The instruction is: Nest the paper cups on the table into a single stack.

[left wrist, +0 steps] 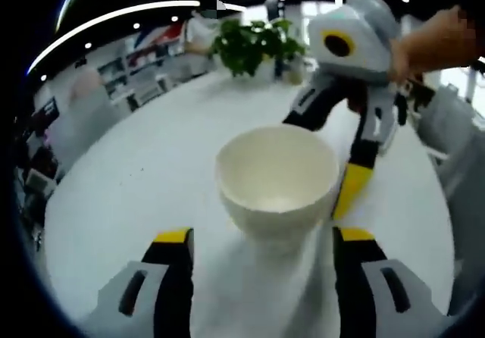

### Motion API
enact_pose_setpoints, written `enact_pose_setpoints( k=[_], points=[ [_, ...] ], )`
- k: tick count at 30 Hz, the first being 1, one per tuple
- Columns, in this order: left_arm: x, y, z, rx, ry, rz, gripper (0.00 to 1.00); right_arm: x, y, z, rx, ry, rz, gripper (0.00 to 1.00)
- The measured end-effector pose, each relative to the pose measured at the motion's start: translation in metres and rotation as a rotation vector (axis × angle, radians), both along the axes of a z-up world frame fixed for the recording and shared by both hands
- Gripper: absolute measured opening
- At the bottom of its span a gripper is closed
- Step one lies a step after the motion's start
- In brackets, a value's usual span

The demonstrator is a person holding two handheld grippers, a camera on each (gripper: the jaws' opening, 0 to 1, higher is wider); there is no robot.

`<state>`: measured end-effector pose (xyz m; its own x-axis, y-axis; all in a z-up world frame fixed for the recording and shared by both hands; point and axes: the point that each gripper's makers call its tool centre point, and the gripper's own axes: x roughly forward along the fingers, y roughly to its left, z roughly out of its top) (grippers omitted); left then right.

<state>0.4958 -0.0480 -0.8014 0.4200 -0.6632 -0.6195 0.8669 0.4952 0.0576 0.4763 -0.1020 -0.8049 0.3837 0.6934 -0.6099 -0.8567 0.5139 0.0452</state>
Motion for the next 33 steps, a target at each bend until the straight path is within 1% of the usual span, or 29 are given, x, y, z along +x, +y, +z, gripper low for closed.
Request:
enact_pose_setpoints(
  k=[1,2,3,4,5,6,8,9,10,11,12,13,14,15,16,18,19,21,23,24,28,31,33],
  points=[
    [0.002,0.004,0.002,-0.006,-0.006,0.028,0.94,0.000,-0.003,0.002,0.004,-0.013,-0.012,0.71],
    [0.002,0.007,0.004,-0.011,-0.010,0.038,1.00,-0.001,-0.005,0.003,0.009,-0.022,-0.020,0.75],
    [0.000,0.010,0.006,-0.017,-0.009,0.038,0.99,-0.001,-0.006,0.006,0.020,-0.035,-0.028,0.79],
    [-0.001,0.012,0.008,-0.025,-0.014,0.043,0.99,0.001,-0.009,0.012,0.038,-0.074,-0.045,0.80],
    [-0.002,0.016,0.009,-0.028,-0.020,0.052,0.99,0.001,-0.012,0.017,0.056,-0.098,-0.066,0.80],
    [-0.003,0.019,0.011,-0.031,-0.025,0.071,0.99,0.000,-0.016,0.023,0.085,-0.114,-0.102,0.82],
    [-0.007,0.027,0.017,-0.045,-0.044,0.103,0.99,-0.003,-0.022,0.027,0.103,-0.133,-0.130,0.87],
    [-0.009,0.031,0.019,-0.058,-0.049,0.118,0.99,-0.006,-0.026,0.029,0.107,-0.143,-0.145,0.89],
    [-0.013,0.036,0.021,-0.070,-0.058,0.138,0.99,-0.008,-0.032,0.030,0.104,-0.171,-0.176,0.89],
    [-0.016,0.041,0.023,-0.075,-0.068,0.154,0.99,-0.010,-0.036,0.031,0.101,-0.188,-0.191,0.89],
    [-0.019,0.050,0.025,-0.075,-0.096,0.194,0.99,-0.015,-0.044,0.031,0.089,-0.221,-0.211,0.89],
    [-0.023,0.054,0.026,-0.081,-0.105,0.200,0.99,-0.018,-0.049,0.032,0.083,-0.237,-0.233,0.90],
    [-0.032,0.060,0.027,-0.085,-0.117,0.201,0.99,-0.024,-0.052,0.031,0.086,-0.242,-0.240,0.92],
    [-0.036,0.064,0.027,-0.086,-0.126,0.207,0.99,-0.031,-0.057,0.030,0.095,-0.241,-0.254,0.95],
    [-0.041,0.068,0.028,-0.088,-0.130,0.218,0.99,-0.035,-0.061,0.030,0.099,-0.239,-0.272,0.96],
    [-0.057,0.076,0.031,-0.112,-0.130,0.236,0.99,-0.047,-0.068,0.030,0.114,-0.236,-0.304,0.97],
    [-0.060,0.077,0.031,-0.116,-0.131,0.237,0.99,-0.055,-0.072,0.031,0.129,-0.233,-0.325,0.97],
    [-0.075,0.082,0.033,-0.134,-0.129,0.259,0.99,-0.065,-0.076,0.031,0.137,-0.230,-0.343,0.98],
    [-0.089,0.085,0.034,-0.144,-0.130,0.275,0.99,-0.082,-0.080,0.034,0.152,-0.233,-0.362,0.98],
    [-0.097,0.087,0.037,-0.160,-0.137,0.286,0.99,-0.088,-0.081,0.035,0.156,-0.236,-0.366,0.98],
    [-0.120,0.094,0.040,-0.170,-0.141,0.314,0.99,-0.113,-0.087,0.040,0.176,-0.241,-0.393,0.98],
    [-0.140,0.097,0.041,-0.162,-0.147,0.314,0.99,-0.124,-0.092,0.044,0.183,-0.250,-0.414,0.98],
    [-0.152,0.100,0.044,-0.175,-0.152,0.318,0.99,-0.134,-0.095,0.048,0.194,-0.256,-0.429,0.99]
  ],
)
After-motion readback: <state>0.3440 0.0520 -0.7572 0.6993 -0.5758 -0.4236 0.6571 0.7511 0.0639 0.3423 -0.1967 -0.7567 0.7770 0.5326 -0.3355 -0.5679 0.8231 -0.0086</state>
